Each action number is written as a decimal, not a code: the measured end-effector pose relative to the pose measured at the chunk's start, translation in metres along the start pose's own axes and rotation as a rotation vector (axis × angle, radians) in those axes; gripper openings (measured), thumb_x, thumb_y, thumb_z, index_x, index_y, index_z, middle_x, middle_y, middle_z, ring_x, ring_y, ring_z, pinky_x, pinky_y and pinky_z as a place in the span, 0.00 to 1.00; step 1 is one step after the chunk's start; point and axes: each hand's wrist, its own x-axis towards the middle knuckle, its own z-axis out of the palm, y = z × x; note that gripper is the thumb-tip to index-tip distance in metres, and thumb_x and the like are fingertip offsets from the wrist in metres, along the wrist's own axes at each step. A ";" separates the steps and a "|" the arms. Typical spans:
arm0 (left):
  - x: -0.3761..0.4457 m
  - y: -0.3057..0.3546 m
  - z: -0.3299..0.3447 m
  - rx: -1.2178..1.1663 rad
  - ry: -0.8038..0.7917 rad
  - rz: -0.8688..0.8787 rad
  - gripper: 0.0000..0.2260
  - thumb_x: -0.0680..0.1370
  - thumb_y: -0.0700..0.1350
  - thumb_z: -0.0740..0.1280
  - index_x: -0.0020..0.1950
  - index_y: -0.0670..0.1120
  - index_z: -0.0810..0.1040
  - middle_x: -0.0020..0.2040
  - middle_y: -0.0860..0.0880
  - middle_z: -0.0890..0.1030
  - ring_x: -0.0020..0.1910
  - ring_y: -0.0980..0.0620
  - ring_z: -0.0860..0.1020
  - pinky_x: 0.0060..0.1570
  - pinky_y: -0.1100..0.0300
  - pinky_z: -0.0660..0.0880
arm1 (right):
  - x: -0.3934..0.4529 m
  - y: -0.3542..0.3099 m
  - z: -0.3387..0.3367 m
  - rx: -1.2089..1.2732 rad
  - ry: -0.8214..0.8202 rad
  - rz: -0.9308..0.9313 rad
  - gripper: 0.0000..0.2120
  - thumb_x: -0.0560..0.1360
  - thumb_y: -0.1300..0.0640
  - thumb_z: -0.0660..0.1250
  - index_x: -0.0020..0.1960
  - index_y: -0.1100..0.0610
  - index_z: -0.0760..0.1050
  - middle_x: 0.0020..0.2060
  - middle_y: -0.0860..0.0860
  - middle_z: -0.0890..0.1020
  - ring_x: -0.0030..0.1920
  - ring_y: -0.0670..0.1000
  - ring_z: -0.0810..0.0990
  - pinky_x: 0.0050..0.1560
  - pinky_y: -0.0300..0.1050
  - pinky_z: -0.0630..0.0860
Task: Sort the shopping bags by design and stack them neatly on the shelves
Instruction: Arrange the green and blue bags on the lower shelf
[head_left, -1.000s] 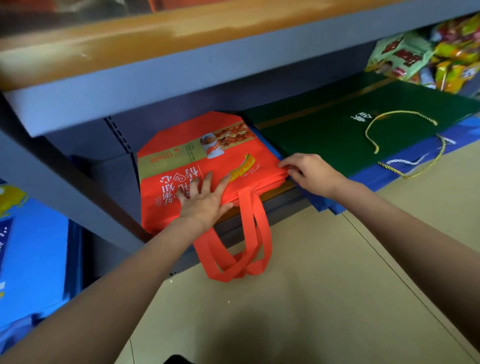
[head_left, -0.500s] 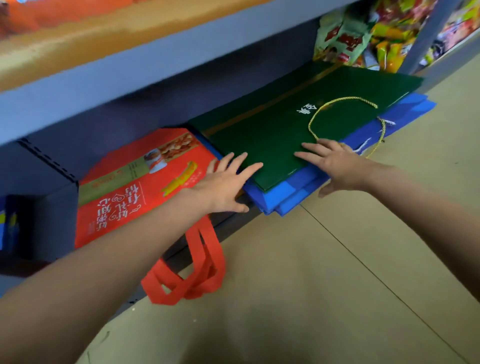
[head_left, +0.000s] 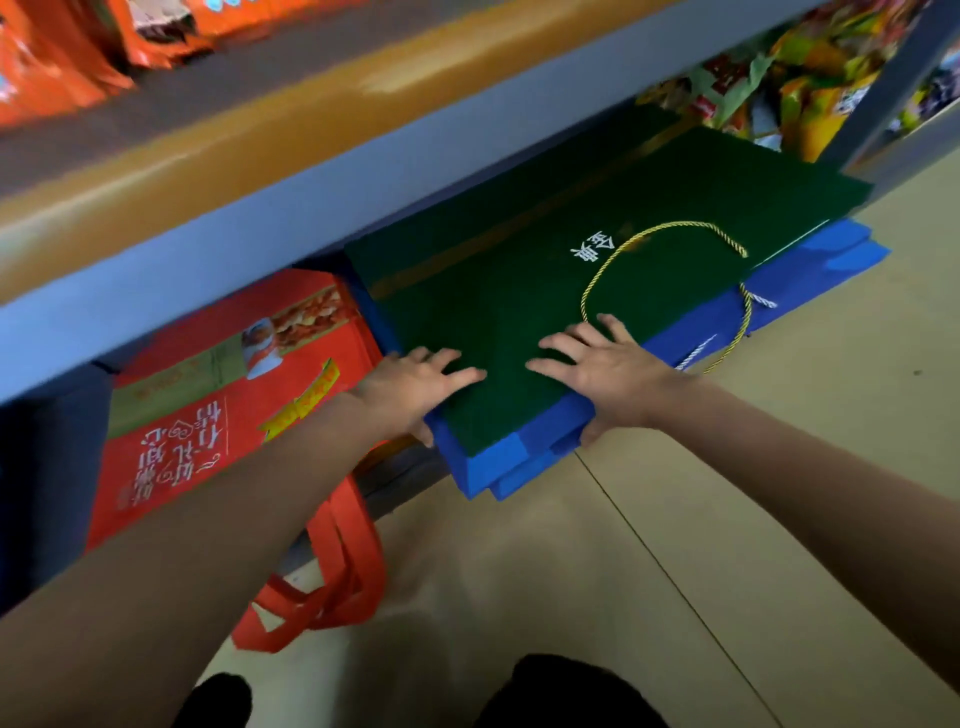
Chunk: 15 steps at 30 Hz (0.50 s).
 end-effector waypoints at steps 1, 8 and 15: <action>-0.001 0.002 0.000 -0.004 -0.007 -0.002 0.43 0.71 0.51 0.73 0.76 0.58 0.47 0.77 0.46 0.51 0.72 0.42 0.59 0.67 0.46 0.63 | 0.001 -0.002 0.002 0.010 0.003 0.004 0.49 0.65 0.39 0.72 0.76 0.47 0.48 0.73 0.50 0.52 0.73 0.55 0.49 0.72 0.61 0.44; -0.003 0.002 0.007 -0.106 0.018 0.003 0.43 0.71 0.48 0.72 0.77 0.57 0.47 0.77 0.46 0.49 0.73 0.41 0.56 0.68 0.45 0.62 | 0.004 -0.007 0.000 0.018 -0.006 0.035 0.48 0.64 0.39 0.74 0.75 0.45 0.51 0.72 0.48 0.55 0.71 0.54 0.53 0.72 0.58 0.53; -0.003 -0.007 0.015 -0.157 0.089 0.062 0.43 0.70 0.52 0.73 0.76 0.60 0.48 0.77 0.48 0.51 0.70 0.42 0.57 0.68 0.48 0.63 | 0.012 -0.005 -0.036 0.156 -0.142 0.016 0.41 0.66 0.36 0.70 0.73 0.49 0.59 0.67 0.50 0.62 0.65 0.54 0.61 0.65 0.52 0.67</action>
